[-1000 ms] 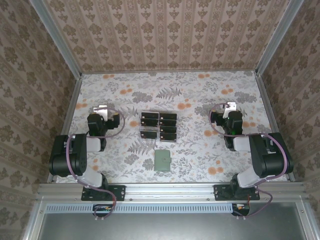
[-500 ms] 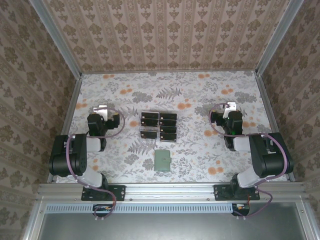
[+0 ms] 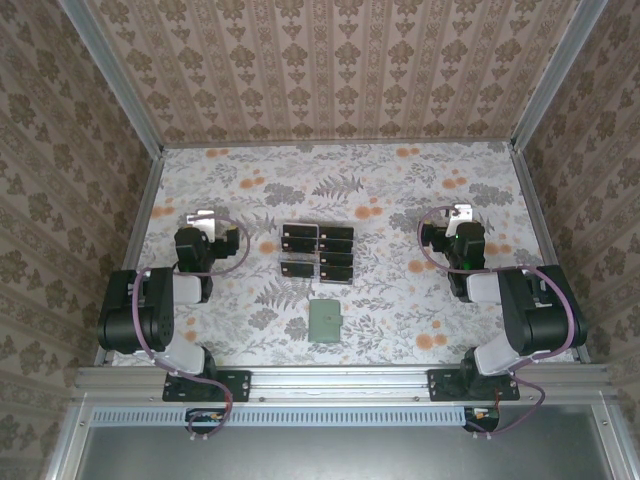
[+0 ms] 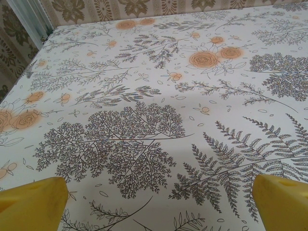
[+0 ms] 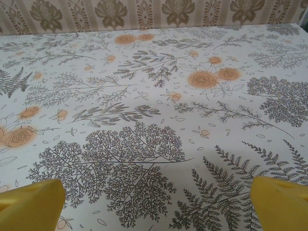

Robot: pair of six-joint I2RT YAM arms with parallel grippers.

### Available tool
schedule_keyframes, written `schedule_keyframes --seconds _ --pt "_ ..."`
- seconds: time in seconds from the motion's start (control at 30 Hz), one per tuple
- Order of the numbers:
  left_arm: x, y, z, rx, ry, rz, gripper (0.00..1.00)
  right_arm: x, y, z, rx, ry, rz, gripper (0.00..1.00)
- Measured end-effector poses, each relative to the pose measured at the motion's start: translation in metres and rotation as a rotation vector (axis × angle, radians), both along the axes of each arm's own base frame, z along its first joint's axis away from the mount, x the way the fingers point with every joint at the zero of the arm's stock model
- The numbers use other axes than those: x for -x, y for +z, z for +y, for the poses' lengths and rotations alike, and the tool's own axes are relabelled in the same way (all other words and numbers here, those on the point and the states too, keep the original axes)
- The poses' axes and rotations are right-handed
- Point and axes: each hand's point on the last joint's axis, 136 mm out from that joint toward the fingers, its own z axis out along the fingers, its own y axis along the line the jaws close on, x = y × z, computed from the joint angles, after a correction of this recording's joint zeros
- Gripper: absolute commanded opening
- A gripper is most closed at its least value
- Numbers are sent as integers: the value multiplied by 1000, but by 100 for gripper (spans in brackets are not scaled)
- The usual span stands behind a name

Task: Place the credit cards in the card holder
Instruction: Move the storage box to the center of the table.

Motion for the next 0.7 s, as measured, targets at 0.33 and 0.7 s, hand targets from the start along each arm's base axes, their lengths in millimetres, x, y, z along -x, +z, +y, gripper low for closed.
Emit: schedule_keyframes --seconds 0.33,0.7 --pt "0 0 0 -1 1 0 100 0 0 0 0 0 0 100" --pt "0 2 0 -1 2 -5 100 1 3 -1 0 -8 -2 100"
